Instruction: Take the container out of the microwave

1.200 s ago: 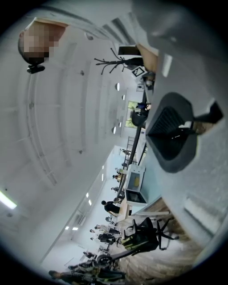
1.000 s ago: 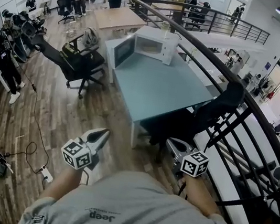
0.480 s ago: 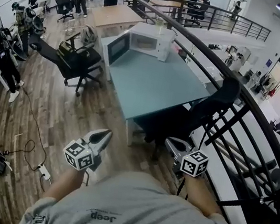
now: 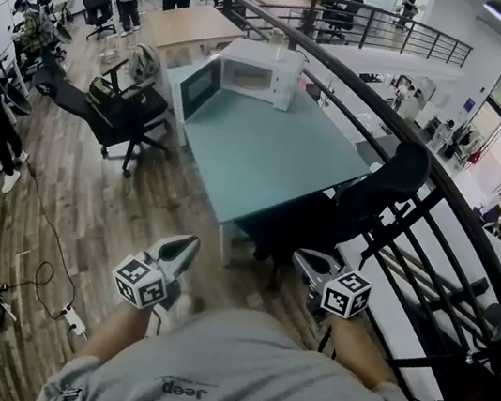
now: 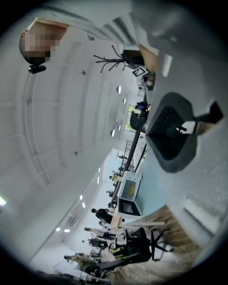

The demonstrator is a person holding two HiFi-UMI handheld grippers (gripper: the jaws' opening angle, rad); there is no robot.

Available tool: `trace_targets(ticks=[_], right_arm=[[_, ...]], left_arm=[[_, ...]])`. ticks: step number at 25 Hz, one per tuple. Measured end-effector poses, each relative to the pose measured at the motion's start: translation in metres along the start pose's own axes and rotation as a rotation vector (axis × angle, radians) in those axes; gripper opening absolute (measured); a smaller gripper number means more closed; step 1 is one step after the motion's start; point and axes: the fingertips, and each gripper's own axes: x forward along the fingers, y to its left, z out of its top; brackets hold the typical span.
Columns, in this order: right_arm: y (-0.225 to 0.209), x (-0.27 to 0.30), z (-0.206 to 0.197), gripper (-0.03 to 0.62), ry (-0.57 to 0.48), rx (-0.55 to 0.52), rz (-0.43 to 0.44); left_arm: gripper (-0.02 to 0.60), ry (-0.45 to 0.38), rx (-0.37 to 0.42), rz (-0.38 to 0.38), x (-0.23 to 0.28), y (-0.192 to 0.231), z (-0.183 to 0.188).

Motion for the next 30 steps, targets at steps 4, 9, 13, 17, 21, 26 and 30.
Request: trace_targets(ticks=[4, 9, 13, 17, 21, 26, 30], right_arm=[[-0.012, 0.040, 0.013, 0.005, -0.013, -0.009, -0.038], [-0.018, 0.108, 0.037, 0.005, -0.035, -0.010, -0.093], [-0.017, 0.169, 0.056, 0.005, -0.052, -0.008, -0.122], [-0.022, 0.226, 0.073, 0.005, -0.057, -0.009, -0.144], [-0.026, 0.268, 0.085, 0.005, -0.049, -0.010, -0.168], [-0.031, 0.293, 0.106, 0.005, -0.048, -0.015, -0.198], [-0.039, 0.318, 0.112, 0.005, -0.039, -0.022, -0.206]], left_arm=[[0.018, -0.005, 0.003, -0.039, 0.009, 0.048, 0.011], [0.018, -0.001, 0.025, -0.096, 0.014, 0.119, 0.039], [0.018, 0.006, 0.034, -0.124, 0.010, 0.185, 0.065], [0.018, 0.011, 0.034, -0.135, 0.012, 0.252, 0.081], [0.018, 0.005, 0.026, -0.158, 0.017, 0.299, 0.095], [0.018, 0.006, 0.008, -0.178, 0.022, 0.328, 0.111], [0.018, -0.002, 0.004, -0.180, 0.028, 0.357, 0.116]])
